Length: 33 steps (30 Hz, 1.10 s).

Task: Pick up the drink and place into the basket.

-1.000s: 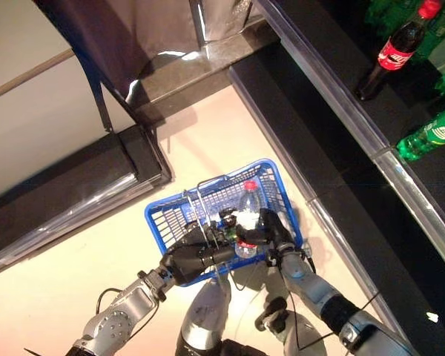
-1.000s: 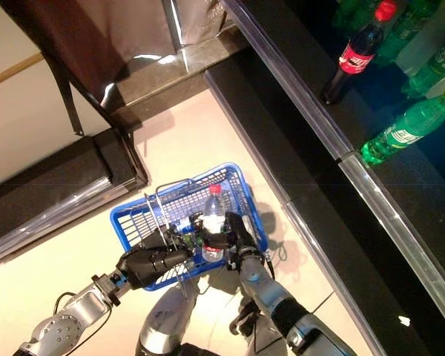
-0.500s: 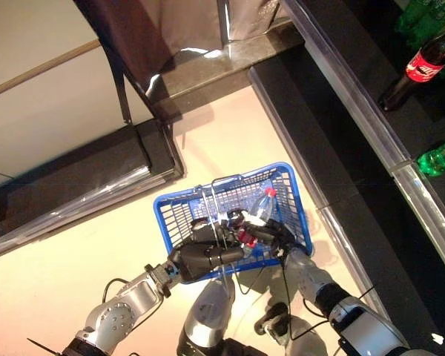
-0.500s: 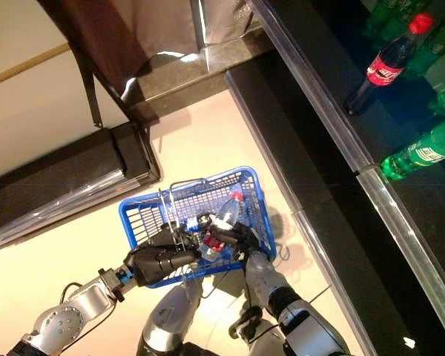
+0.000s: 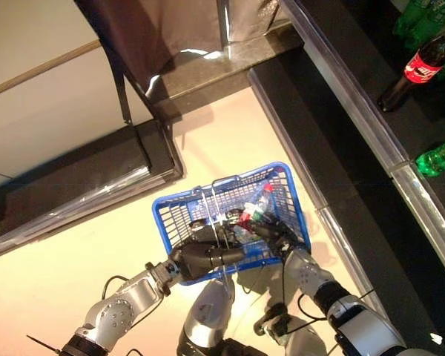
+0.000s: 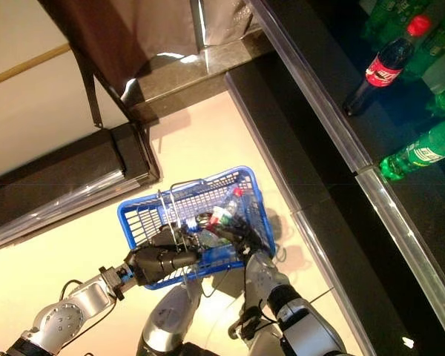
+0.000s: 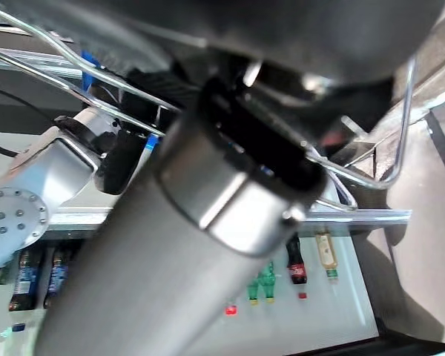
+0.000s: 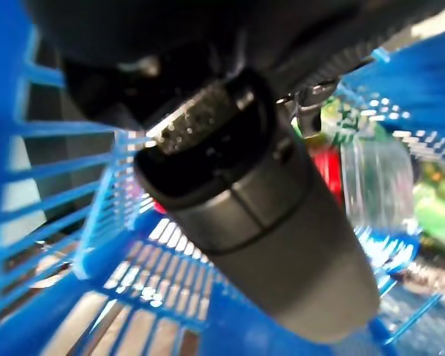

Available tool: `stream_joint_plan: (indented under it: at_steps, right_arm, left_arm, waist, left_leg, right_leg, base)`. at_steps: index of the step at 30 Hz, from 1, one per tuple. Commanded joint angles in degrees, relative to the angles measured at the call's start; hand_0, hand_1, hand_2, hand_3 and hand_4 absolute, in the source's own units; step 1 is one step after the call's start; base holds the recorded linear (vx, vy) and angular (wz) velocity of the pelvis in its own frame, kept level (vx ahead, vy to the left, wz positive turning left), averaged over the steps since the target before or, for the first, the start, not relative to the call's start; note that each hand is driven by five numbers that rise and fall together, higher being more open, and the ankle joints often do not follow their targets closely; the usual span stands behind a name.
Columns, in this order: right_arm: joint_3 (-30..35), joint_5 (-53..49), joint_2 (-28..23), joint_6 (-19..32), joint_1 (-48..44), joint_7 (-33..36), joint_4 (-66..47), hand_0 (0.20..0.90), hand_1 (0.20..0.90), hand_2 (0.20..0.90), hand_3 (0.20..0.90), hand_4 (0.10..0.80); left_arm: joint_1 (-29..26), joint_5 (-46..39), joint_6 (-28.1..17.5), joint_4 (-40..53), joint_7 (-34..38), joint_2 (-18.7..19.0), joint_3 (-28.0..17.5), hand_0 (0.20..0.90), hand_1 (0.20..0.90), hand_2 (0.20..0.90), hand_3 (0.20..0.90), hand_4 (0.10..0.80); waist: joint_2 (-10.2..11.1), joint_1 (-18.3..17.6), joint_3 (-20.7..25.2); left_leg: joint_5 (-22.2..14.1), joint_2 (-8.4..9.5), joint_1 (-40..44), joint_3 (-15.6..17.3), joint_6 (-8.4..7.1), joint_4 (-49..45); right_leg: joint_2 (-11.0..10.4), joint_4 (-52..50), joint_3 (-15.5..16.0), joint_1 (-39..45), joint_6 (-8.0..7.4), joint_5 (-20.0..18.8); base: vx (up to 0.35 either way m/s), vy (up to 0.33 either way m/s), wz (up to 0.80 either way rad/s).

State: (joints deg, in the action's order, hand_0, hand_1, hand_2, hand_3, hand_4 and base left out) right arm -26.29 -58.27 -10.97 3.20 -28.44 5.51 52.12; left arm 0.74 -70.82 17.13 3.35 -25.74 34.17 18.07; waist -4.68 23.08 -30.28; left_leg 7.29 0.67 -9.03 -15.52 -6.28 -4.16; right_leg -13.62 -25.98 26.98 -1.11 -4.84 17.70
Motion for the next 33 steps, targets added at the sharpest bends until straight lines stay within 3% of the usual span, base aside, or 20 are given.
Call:
stream_joint_plan:
  at_steps: [1, 10, 15, 19, 26, 33]
  right_arm:
    - [-0.4, -0.5, -0.3, 3.7, 2.9, -3.4, -8.6, 0.9, 0.9, 0.9, 0.9, 0.8]
    - [-1.6, 3.3, -3.9, 4.9, 13.7, -5.3, -24.6, 0.9, 0.9, 0.9, 0.9, 0.8]
    - [-2.1, 6.4, -6.4, 4.4, 20.1, -11.0, -34.1, 0.9, 0.9, 0.9, 0.9, 0.8]
    - [-2.7, 5.1, -8.5, 4.5, 24.4, -15.5, -41.4, 0.9, 0.9, 0.9, 0.9, 0.8]
    - [-1.8, 5.6, -11.5, 3.7, 31.1, -22.5, -49.7, 0.9, 0.9, 0.9, 0.9, 0.8]
    - [1.5, 4.8, -11.1, 3.0, 36.1, -24.8, -47.1, 0.9, 0.9, 0.9, 0.9, 0.8]
  left_arm:
    - [-2.0, -6.2, -5.7, 20.0, -14.4, -5.9, -2.3, 0.3, 0.3, 0.3, 0.2, 0.1]
    - [2.3, -3.7, -9.6, 18.2, -16.4, -6.8, -2.9, 0.3, 0.3, 0.3, 0.2, 0.1]
    - [4.3, -4.3, -12.1, 16.2, -12.9, -8.4, -2.8, 0.3, 0.3, 0.3, 0.2, 0.1]
    - [5.8, -1.9, -17.2, 12.8, -10.4, -9.6, -2.2, 0.3, 0.3, 0.3, 0.2, 0.1]
    - [8.1, 4.6, -26.4, 2.5, -0.3, -10.9, -3.0, 0.3, 0.3, 0.3, 0.2, 0.1]
    - [10.4, 12.9, -31.0, -9.6, 10.0, -13.3, -4.2, 0.3, 0.3, 0.3, 0.2, 0.1]
  waist:
    - [-1.9, -1.3, 6.2]
    - [-0.6, -4.1, 5.9]
    - [0.7, -6.1, 6.6]
    - [1.9, -7.6, 7.6]
    - [4.9, -11.4, 12.2]
    - [6.2, -15.0, 17.6]
  left_leg:
    - [-2.8, 2.56, 1.1, 1.8, 4.64, -1.1]
    - [-2.6, 1.37, 1.4, 3.6, 4.7, -0.2]
    - [-2.5, 0.43, 2.5, 4.9, 4.61, 0.8]
    - [-2.4, -0.38, 3.1, 6.3, 4.59, 1.5]
    - [-1.8, -2.61, 5.9, 9.8, 3.73, 4.6]
    - [-0.5, -5.04, 8.7, 13.8, 2.47, 7.8]
  right_leg:
    - [3.1, 4.3, 0.7, -2.0, 3.09, -10.6]
    - [4.1, 5.5, -0.6, -2.3, 2.92, -10.9]
    - [5.3, 6.9, -1.9, -1.7, 2.72, -11.0]
    - [6.3, 8.1, -3.3, -1.5, 2.44, -11.2]
    - [8.4, 12.1, -6.9, 0.6, 1.66, -12.1]
    - [8.9, 17.1, -10.6, 3.4, 0.77, -13.8]
  base:
    - [-0.013, 0.016, 0.05]
    - [-0.02, 0.002, -0.05]
    - [-0.023, 0.0, -0.07]
    - [-0.03, -0.019, -0.2]
    - [0.003, -0.026, -0.22]
    - [0.049, 0.013, -0.35]
